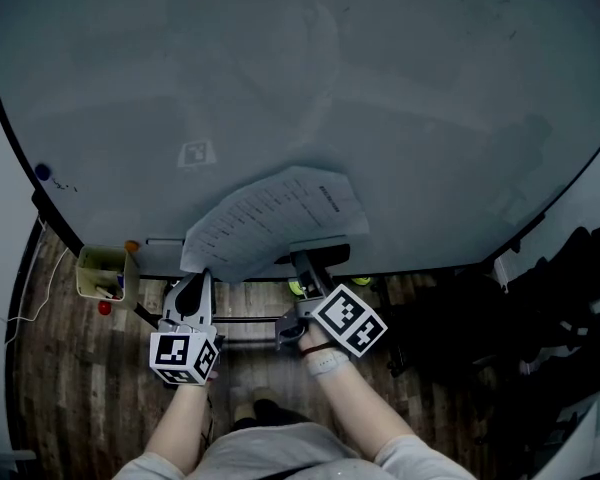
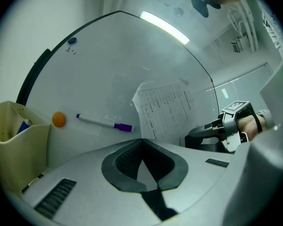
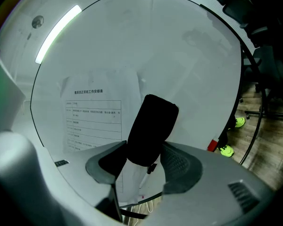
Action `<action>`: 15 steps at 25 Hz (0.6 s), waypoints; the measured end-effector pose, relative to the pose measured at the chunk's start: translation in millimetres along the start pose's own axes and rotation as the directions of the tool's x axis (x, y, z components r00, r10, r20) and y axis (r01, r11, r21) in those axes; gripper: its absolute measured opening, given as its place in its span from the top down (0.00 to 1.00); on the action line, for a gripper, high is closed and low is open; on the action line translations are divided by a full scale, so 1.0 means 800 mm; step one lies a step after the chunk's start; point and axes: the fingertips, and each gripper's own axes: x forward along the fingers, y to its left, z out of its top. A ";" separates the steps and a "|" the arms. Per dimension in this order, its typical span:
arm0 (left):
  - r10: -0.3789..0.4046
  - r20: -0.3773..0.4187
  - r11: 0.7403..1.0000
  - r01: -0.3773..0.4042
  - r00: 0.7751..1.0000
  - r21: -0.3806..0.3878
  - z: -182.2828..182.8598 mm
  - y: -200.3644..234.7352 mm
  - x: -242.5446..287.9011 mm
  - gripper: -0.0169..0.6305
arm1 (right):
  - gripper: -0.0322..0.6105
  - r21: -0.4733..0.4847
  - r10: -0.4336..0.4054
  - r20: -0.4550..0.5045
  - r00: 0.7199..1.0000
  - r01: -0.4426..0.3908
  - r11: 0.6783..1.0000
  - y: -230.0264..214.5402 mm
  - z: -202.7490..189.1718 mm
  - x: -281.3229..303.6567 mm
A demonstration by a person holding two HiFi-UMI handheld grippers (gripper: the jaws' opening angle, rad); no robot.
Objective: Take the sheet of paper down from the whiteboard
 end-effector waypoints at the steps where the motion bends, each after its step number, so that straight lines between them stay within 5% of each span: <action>1: 0.000 0.000 1.000 0.000 1.000 -0.002 0.000 0.000 -0.001 0.95 | 0.59 0.001 -0.001 0.001 1.000 0.001 1.000 0.000 -0.001 0.000; 15: 0.009 -0.003 1.000 -0.009 1.000 -0.026 -0.004 0.007 -0.007 0.95 | 0.59 -0.010 -0.011 0.007 1.000 0.011 1.000 0.000 0.001 0.000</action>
